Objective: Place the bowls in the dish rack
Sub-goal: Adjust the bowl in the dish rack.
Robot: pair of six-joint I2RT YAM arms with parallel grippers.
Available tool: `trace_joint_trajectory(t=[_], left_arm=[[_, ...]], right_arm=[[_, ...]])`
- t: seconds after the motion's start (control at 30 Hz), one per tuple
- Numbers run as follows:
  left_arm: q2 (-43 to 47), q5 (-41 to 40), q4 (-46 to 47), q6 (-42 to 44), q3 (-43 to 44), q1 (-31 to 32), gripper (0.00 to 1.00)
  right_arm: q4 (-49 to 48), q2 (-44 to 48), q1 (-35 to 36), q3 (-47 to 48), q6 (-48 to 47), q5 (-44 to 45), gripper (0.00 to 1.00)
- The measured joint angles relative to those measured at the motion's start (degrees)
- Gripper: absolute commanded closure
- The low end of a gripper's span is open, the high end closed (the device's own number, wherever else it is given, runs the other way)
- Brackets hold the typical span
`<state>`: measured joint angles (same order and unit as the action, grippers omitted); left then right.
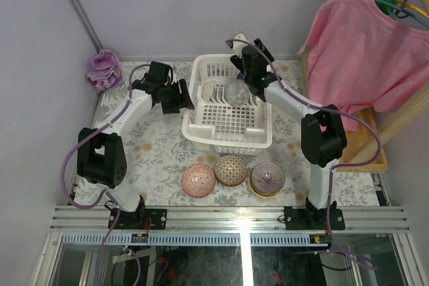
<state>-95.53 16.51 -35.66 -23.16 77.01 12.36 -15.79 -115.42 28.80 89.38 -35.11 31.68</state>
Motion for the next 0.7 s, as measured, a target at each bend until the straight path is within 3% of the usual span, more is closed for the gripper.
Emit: trace_joint_trajectory(t=[0.13, 0.33, 0.47, 0.7], left_arm=[[0.00, 0.00, 0.04, -0.02, 0.00, 0.00, 0.38], [0.02, 0.20, 0.28, -0.02, -0.57, 0.00, 0.38], [0.02, 0.31, 0.31, -0.04, -1.09, 0.00, 0.38], [0.02, 0.68, 0.57, -0.04, -1.11, 0.00, 0.38]], right_arm=[[16.55, 3.72, -1.33, 8.41, 16.74, -8.61, 0.12], [33.11, 6.19, -5.64, 12.57, 34.71, -27.34, 0.06], [39.58, 3.13, -7.82, 12.66, 42.64, -36.54, 0.05], [43.12, -5.81, -7.82, 16.06, 52.19, -43.67, 0.01]])
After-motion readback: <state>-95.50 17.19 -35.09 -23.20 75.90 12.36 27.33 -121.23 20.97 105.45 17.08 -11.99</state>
